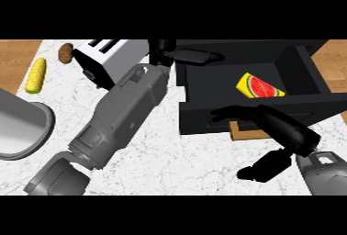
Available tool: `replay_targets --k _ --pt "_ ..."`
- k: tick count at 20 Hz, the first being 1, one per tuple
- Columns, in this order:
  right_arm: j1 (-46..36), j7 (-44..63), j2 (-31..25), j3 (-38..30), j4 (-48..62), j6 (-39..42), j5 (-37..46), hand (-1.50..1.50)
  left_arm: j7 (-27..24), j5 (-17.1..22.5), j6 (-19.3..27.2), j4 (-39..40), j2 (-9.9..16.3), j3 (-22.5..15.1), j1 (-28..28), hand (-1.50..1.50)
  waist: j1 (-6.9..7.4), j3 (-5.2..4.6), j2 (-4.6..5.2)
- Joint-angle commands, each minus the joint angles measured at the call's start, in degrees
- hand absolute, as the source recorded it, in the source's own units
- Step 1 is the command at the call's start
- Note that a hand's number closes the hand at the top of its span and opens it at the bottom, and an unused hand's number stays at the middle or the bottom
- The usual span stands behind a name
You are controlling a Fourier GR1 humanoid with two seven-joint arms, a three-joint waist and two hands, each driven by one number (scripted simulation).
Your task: Pick up the cup, place it into the drawer and close the drawer
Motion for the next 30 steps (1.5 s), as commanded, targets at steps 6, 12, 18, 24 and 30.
replay_targets --k 6,12,18,24,30 --pt "-1.5 -10.6 3.5 8.2 24.3 -9.4 18.9 -1.50 -1.9 1.0 -6.0 -4.8 2.4 1.0 7.5 -1.50 6.26 0.01 -0.60" --pt "-13.5 -18.6 6.2 4.9 48.7 -15.6 23.4 1.50 -2.2 0.7 -6.0 -8.5 4.3 1.4 10.8 -1.50 7.71 0.10 -0.07" --pt "-24.6 -27.0 4.5 -3.3 61.5 -18.2 20.4 1.50 0.5 1.4 -8.5 -13.8 6.3 0.9 14.8 -1.50 10.31 0.19 0.06" --pt "-33.0 -29.7 1.3 -10.2 69.8 -21.7 17.9 1.50 1.4 1.5 -10.8 -17.4 9.4 0.6 18.0 -1.50 12.26 0.26 0.85" --pt "-36.3 -28.0 -1.5 -13.8 72.1 -21.9 15.7 1.50 0.9 1.4 -13.2 -19.3 10.7 0.1 21.1 -1.50 14.00 0.24 1.64"
